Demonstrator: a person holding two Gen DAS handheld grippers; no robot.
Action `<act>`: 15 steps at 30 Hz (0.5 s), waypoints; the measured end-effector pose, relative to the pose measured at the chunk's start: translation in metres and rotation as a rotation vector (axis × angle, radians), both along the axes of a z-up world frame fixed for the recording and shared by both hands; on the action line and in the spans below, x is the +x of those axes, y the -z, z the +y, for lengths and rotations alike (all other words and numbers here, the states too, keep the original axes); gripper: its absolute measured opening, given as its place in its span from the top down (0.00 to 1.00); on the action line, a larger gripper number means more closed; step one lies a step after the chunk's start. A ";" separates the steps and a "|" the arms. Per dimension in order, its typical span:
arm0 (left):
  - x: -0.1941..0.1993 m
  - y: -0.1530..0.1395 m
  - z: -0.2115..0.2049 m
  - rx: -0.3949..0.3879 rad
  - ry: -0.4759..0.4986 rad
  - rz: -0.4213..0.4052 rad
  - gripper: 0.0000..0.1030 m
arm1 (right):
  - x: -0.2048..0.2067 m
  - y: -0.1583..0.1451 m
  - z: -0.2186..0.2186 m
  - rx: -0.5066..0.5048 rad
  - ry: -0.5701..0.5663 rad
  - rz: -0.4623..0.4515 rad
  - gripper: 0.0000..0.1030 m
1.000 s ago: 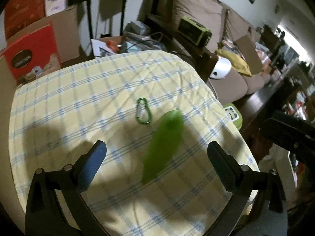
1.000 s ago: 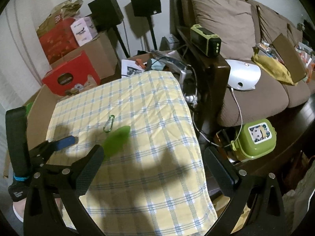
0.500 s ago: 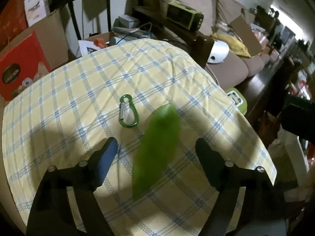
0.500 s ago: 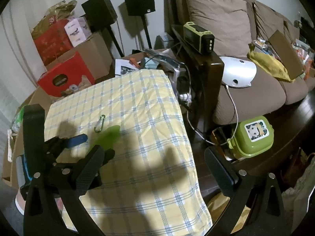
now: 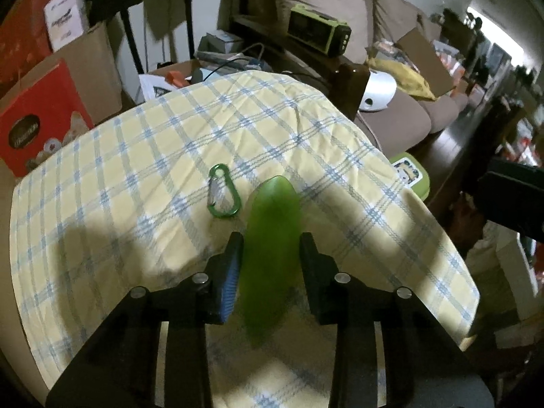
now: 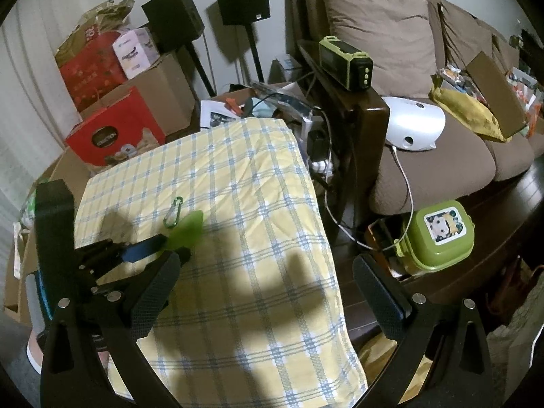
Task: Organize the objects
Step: 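Close the left tool on the green leaf-shaped scraper and lift it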
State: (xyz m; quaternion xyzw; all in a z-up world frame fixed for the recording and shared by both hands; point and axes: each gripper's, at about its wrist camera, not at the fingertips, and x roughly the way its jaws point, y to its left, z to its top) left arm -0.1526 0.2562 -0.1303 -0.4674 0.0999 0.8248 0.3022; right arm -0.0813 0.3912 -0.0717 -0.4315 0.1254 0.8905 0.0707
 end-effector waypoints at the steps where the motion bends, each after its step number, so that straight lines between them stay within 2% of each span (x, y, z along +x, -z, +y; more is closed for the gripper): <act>1: 0.001 -0.002 -0.004 0.011 -0.008 -0.002 0.70 | 0.000 -0.001 0.000 0.001 -0.002 0.000 0.01; 5: 0.003 -0.017 -0.025 0.063 -0.040 -0.007 0.70 | -0.005 -0.003 -0.001 -0.011 -0.017 0.003 0.02; 10: 0.007 -0.038 -0.054 0.107 -0.092 -0.004 0.70 | -0.019 -0.001 -0.009 -0.041 -0.049 -0.015 0.16; 15: 0.006 -0.050 -0.073 0.113 -0.138 0.003 0.70 | -0.033 0.003 -0.021 -0.061 -0.087 -0.036 0.28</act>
